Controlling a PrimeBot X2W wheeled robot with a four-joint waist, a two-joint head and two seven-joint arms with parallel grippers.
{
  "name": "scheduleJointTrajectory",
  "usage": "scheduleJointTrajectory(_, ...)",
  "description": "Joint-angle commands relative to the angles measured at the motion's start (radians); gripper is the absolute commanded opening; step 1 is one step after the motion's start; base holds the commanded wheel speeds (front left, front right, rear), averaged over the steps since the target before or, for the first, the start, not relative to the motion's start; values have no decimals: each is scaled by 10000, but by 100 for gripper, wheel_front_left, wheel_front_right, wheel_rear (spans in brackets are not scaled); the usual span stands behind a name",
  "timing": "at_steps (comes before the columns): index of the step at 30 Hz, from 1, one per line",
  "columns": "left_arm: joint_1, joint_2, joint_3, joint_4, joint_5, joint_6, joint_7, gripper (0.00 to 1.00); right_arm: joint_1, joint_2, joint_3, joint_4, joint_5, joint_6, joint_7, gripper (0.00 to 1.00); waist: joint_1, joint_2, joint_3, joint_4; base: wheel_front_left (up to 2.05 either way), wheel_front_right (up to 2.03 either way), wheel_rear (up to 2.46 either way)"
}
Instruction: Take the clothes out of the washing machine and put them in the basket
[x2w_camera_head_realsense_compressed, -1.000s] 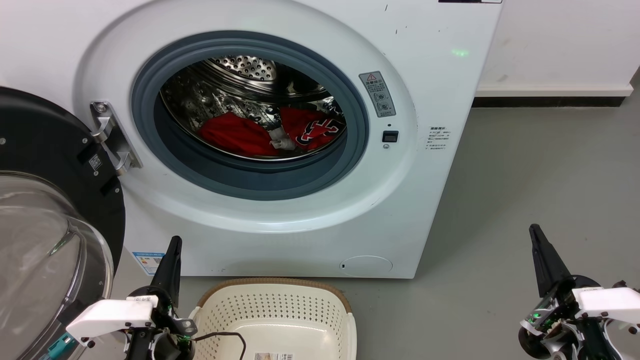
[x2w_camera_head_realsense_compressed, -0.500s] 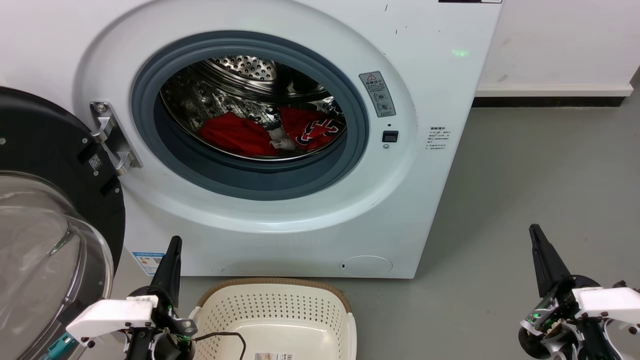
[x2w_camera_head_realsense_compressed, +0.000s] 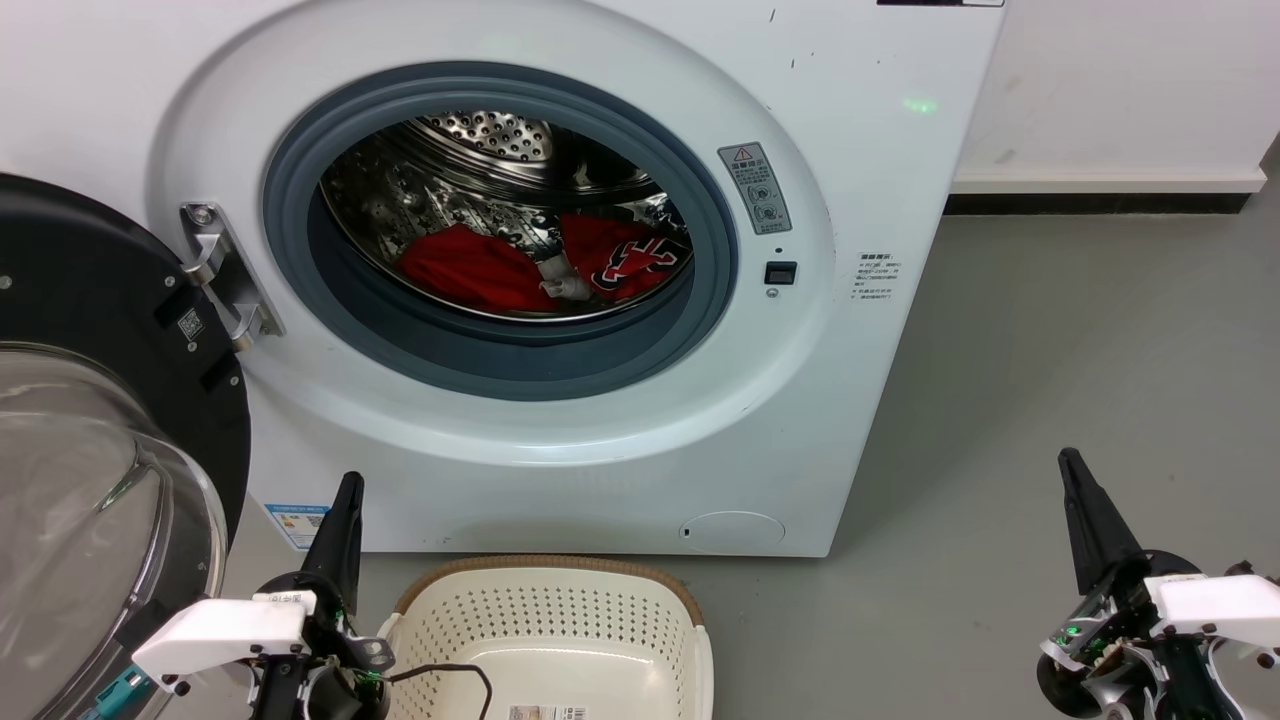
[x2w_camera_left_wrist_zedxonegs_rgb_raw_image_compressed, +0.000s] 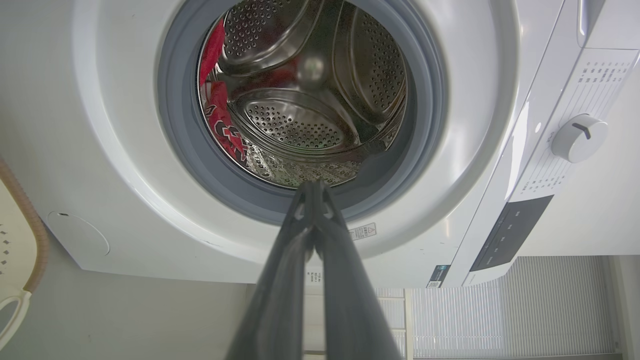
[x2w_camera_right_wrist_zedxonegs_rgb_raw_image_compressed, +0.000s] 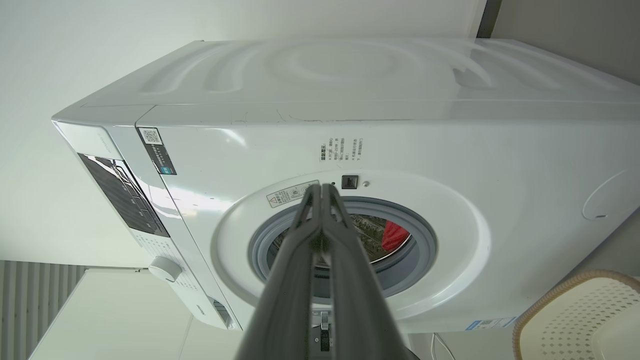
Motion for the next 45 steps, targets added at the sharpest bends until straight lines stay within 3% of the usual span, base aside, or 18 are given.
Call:
scheduleJointTrajectory(1, -63, -10, 28, -8, -22, -21, 44, 0, -126, 40, 1, 14, -43, -3, 6, 0, 0, 0, 0, 0, 0, 0, 0)
scheduleJointTrajectory(2, 13, -2, -7, 31, 2, 0, -8, 100, 17, 0, 0, 24, 3, 2, -3, 100, 0, 0, 0, 0, 0, 0, 0)
scheduleJointTrajectory(12, 247, -13, -58, -39, 623, 11, -421, 100, 293, 8, -34, 107, -565, -2, -407, 100, 0, 0, 8, 5, 0, 0, 0)
scheduleJointTrajectory(33, 481, -9, -764, -1126, 5055, 1054, -1340, 100, 773, 12, 319, -1450, -6014, -2, -1336, 100, 0, 0, 73, 23, 0, 0, 0)
scheduleJointTrajectory(45, 643, -6, -1110, -1418, 7166, 1558, -1746, 100, 1052, 13, 469, -1873, -8247, -2, -1742, 100, 0, 0, 89, 30, 0, 0, 0)
